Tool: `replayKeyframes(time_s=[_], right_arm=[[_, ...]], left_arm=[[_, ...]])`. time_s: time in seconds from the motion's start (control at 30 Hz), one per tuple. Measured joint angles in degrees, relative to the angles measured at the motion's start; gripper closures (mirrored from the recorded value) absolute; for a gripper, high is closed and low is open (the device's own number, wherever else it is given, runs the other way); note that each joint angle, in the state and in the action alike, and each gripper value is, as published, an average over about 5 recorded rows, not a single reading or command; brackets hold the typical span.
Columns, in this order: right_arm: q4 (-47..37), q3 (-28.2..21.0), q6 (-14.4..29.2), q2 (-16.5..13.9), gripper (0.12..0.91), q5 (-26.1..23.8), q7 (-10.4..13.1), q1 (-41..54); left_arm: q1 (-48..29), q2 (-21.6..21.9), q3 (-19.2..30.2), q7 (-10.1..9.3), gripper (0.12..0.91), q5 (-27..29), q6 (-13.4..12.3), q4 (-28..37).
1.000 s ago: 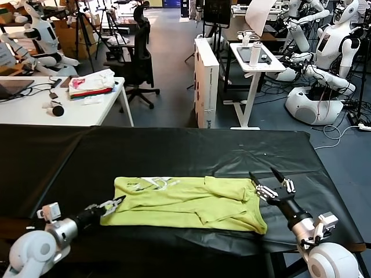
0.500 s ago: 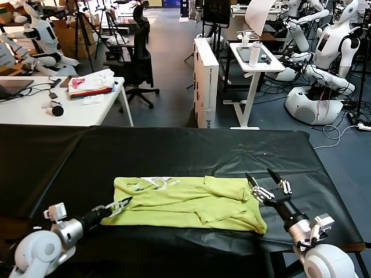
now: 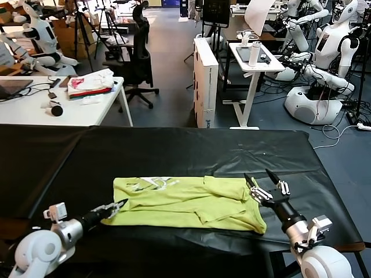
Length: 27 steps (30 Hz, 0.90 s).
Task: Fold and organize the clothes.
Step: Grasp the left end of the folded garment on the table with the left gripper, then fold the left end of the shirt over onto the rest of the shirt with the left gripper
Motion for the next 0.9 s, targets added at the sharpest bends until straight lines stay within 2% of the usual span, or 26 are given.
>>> replayKeyframes(time_s=[0.07,0.27,0.47,0.63,0.77,0.83,0.9], right_arm=[[-0.49,-0.47,-0.01,0.03,0.118,-0.04,0.12,0.67],[-1.22,-1.08,-0.11,0.31,0.118,-0.69,0.42,1.19],[-0.20,0.30,-1.02,0.79,0.118,-1.45,1.02,-0.39],[1.14,2.60,-1.63,1.63,0.118,-2.73,1.30,-3.08],[2.43,4.83,-1.73,2.88,0.118,-4.28,1.33,-6.01],[2.96,5.87,-1.71,3.68,0.118,-5.11,1.31,-7.43],[3.29,6.76,-1.65,4.53,0.118,-5.86,1.29,-8.69]], left_arm=[[0.11,-0.02,-0.24,-0.57,0.824,-0.62,0.03,-0.53],[1.17,0.35,-2.00,-2.81,0.835,-1.10,-0.02,-2.40],[4.03,2.56,-6.09,-2.45,0.835,7.65,-1.06,-4.55],[7.96,4.71,-11.76,-1.68,0.835,15.72,-5.27,-6.13],[10.75,5.01,-15.27,-1.86,0.835,20.93,-8.45,-7.53],[11.29,4.58,-15.71,-2.26,0.835,21.75,-8.54,-8.68],[11.25,3.71,-15.19,-3.17,0.835,20.66,-7.31,-10.26]])
